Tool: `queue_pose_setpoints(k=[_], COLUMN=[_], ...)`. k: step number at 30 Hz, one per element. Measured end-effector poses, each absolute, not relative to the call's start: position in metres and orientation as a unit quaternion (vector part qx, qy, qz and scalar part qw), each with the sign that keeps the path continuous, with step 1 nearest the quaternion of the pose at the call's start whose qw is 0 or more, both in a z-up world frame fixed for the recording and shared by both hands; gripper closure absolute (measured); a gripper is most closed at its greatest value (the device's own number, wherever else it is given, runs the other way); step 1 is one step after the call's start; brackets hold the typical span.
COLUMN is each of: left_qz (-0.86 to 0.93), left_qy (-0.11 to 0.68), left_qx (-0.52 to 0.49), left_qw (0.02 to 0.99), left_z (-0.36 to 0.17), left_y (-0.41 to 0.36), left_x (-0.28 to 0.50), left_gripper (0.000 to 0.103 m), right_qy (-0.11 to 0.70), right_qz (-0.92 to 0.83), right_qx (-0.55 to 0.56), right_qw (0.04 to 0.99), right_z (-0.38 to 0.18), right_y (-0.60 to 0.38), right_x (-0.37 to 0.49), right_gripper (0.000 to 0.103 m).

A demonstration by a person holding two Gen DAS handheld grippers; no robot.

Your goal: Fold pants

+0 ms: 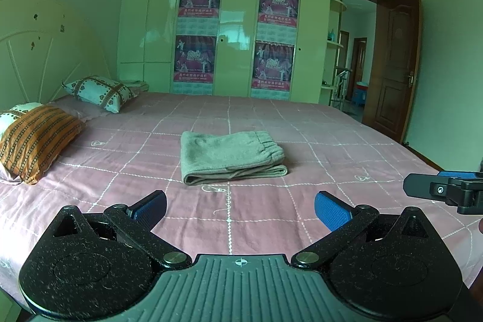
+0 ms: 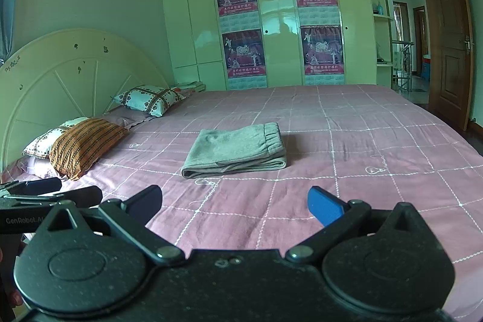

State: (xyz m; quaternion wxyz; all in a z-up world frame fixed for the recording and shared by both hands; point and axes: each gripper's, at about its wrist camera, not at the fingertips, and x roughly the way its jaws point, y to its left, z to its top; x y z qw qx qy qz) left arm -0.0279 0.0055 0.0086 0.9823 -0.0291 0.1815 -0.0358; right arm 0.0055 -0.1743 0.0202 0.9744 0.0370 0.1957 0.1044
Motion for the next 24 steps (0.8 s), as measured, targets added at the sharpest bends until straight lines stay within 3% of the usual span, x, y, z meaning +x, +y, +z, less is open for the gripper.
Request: queue_pose_setpoints(k=[24], left_qz=[-0.045], left_qy=[0.178], left_qx=[-0.032], left_qw=[0.982], left_z=[0.0124], left_y=[0.0061], left_x=[-0.0296], left_gripper=[0.000], right_qy=[0.195], right_qz=[0.109], right_qx=[0.038], right_qw=[0.974], right_z=[0.0210], right_y=[-0.1763], right_x=[0.0061], right_gripper=[0.006])
